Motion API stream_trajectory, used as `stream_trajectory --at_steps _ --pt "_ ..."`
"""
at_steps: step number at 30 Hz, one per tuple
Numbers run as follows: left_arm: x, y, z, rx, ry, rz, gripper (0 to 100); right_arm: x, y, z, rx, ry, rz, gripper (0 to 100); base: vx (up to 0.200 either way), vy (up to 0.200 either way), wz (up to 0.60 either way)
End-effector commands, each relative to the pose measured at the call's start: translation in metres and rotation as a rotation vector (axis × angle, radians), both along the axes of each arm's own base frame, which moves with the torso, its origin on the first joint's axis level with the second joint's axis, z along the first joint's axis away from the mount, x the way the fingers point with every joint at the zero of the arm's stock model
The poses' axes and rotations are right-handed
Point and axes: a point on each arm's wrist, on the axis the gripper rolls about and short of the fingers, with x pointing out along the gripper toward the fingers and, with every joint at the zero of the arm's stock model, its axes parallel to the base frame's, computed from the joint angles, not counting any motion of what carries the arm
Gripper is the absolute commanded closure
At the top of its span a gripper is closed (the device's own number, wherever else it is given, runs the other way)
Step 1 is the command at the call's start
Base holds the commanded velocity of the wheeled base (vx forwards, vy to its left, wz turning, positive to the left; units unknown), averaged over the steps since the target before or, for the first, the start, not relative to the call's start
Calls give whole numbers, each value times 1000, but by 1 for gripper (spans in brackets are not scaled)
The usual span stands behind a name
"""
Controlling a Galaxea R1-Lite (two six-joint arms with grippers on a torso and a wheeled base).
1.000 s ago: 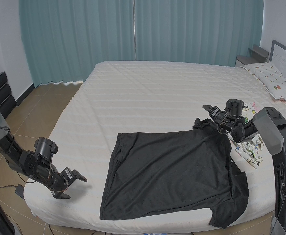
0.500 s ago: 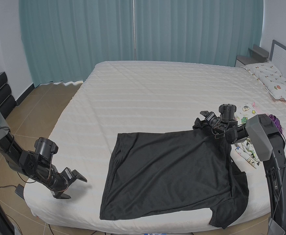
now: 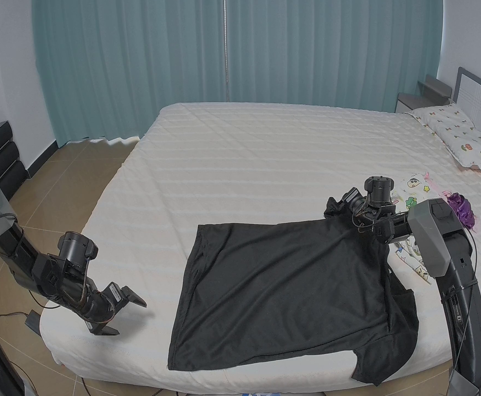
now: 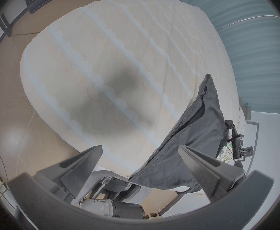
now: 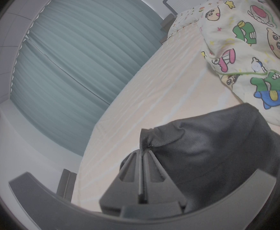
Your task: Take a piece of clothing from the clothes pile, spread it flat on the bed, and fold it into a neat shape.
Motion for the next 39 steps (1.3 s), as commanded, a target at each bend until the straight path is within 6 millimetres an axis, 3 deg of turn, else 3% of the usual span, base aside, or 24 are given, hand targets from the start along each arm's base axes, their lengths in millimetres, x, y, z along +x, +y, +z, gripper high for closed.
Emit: stream_trajectory --at_steps 1,11,12,20,23,27,29,39 --pt "0 0 -1 0 2 1 0 2 1 27 33 -101 -11 100 0 0 0" --pt "0 0 -1 0 2 1 0 2 10 52 43 -246 13 100 0 0 0" --pt "0 0 -1 0 2 1 0 2 10 52 43 -246 13 0 0 0 0" --pt "0 0 -1 1 2 2 0 4 3 36 0 -224 11 0 0 0 0" --pt "0 0 -1 1 2 2 0 4 0 40 0 -227 5 0 0 0 0" --pt "0 0 -1 1 2 2 0 1 0 65 0 -261 -2 0 0 0 0" --pt "0 0 -1 1 2 2 0 -2 1 68 -9 -245 5 0 0 0 0" --pt "0 0 -1 1 2 2 0 2 6 17 -95 -87 18 0 0 0 0"
